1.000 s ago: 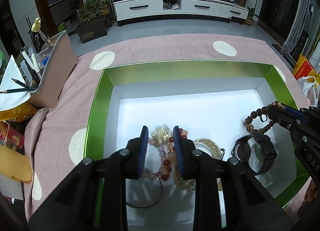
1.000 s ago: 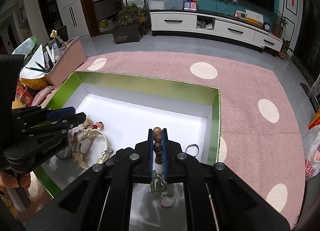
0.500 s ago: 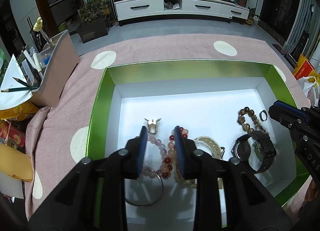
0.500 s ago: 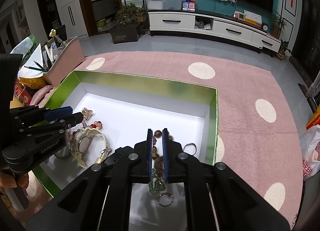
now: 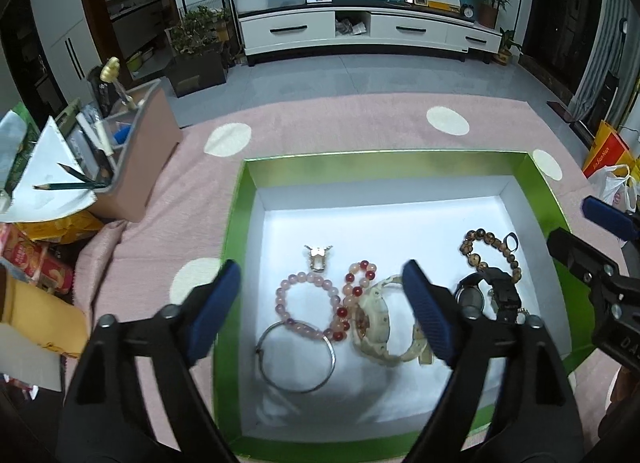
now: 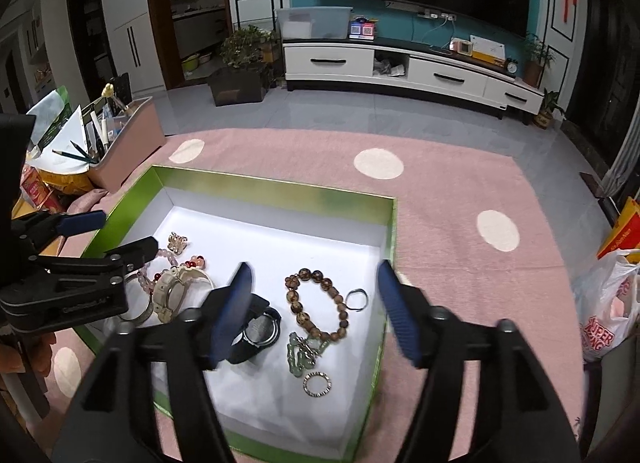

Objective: Organize jewelry

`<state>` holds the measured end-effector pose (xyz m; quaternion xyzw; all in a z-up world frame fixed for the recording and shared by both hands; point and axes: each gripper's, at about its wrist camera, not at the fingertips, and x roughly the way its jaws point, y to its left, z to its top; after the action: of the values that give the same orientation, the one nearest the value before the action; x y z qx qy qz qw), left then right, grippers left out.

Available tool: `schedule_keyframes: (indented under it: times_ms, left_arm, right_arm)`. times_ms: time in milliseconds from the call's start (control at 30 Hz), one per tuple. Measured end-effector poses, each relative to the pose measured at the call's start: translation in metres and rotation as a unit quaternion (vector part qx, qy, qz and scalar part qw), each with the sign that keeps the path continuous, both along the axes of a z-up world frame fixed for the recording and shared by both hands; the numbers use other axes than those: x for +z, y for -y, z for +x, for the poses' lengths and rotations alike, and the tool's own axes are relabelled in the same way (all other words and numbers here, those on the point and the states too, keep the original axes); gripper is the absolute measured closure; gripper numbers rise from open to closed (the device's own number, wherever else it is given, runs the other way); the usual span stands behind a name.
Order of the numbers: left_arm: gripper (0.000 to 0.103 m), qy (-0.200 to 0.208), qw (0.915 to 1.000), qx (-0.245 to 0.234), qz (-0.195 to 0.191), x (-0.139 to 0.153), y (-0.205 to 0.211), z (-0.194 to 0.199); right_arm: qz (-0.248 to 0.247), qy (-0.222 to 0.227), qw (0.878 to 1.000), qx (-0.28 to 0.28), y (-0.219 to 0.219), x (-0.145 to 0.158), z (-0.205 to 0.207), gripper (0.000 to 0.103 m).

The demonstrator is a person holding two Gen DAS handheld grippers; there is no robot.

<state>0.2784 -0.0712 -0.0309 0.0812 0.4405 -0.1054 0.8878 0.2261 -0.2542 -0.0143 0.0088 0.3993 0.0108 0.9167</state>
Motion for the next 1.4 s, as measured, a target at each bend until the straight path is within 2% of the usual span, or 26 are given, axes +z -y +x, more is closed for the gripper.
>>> schedule_keyframes:
  times_ms: [100,200,333,600,867,1100,1400]
  left_arm:
    - [0.011,0.003,1.0,0.003,0.002,0.011,-0.003,-0.007]
    - [0.008,0.009,0.9999,0.005,0.002,0.022,-0.005,-0.012]
    - [0.002,0.017,0.9998,0.007,0.004,0.039,-0.009,-0.021]
    - [0.002,0.028,0.9994,0.017,0.007,0.076,-0.014,-0.034]
    - [0.002,0.015,0.9998,0.015,0.0,0.11,-0.016,-0.043]
    - [0.002,0.02,0.9993,0.03,-0.003,0.126,-0.021,-0.041]
    - [0.002,0.022,0.999,0.039,0.003,0.126,-0.022,-0.04]
  right_arm:
    - [-0.005,-0.006,1.0,-0.005,0.0,0.008,-0.004,0.007]
    - [-0.011,-0.012,1.0,-0.004,-0.003,0.016,-0.008,0.001]
    - [-0.017,-0.017,1.0,-0.008,-0.008,0.026,-0.012,0.001]
    - [-0.02,-0.01,1.0,-0.022,-0.013,0.056,-0.023,0.001]
    - [-0.026,-0.006,0.999,-0.017,-0.021,0.084,-0.029,0.001]
    - [-0.033,-0.004,0.999,-0.014,-0.024,0.094,-0.026,0.001]
    - [-0.025,-0.011,0.999,-0.016,-0.023,0.088,-0.023,0.001]
